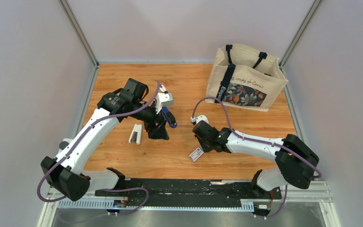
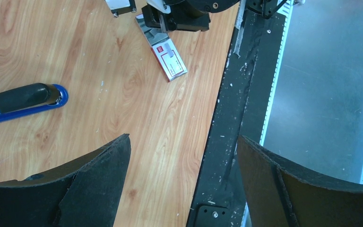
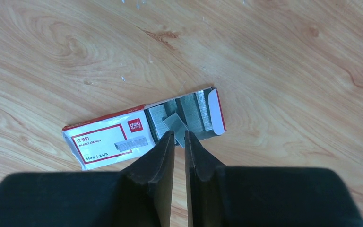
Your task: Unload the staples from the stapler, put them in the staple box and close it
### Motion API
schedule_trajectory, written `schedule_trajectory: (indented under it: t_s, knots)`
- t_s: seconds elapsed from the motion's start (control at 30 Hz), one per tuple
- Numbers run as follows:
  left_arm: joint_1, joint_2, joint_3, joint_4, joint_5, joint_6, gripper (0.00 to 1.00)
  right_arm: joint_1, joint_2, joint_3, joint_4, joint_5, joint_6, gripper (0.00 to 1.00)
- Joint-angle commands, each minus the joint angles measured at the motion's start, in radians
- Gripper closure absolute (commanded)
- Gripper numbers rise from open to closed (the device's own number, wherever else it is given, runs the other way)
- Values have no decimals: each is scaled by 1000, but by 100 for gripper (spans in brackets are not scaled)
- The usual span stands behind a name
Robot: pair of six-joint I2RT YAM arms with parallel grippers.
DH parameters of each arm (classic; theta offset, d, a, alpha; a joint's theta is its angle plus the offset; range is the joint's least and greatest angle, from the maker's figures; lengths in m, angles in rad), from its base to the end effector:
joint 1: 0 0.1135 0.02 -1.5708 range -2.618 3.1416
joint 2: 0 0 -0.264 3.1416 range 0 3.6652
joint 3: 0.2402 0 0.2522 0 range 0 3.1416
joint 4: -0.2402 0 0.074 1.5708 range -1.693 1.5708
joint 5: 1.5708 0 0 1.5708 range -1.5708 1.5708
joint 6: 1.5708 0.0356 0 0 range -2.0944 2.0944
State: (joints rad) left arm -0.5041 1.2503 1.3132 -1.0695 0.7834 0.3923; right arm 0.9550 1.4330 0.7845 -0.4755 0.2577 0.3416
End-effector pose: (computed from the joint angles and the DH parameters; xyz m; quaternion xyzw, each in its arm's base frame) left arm 0.1898 -0.1334 0.3555 0.4805 0.7540 -0.3805 0.2364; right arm 0.1588 0.2087 0.1771 -0.2648 0.9305 0.0328 0.2508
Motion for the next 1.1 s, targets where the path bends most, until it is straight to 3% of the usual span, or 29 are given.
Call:
schedule_trajectory:
  t_s: [0.0, 0.37, 0.83, 1.07]
  knots:
    - [3, -31, -6, -6, 17, 33, 10, 5, -29, 33, 43, 14, -13, 83]
    - [4, -26, -6, -7, 17, 36, 9, 33, -37, 4, 101, -75, -4, 85]
    - [4, -22, -8, -15, 16, 45, 10, 22, 21, 13, 94, -8, 4, 86]
    - [-10, 1, -61, -3, -54, 102, 9, -51, -162, 12, 110, -93, 33, 76]
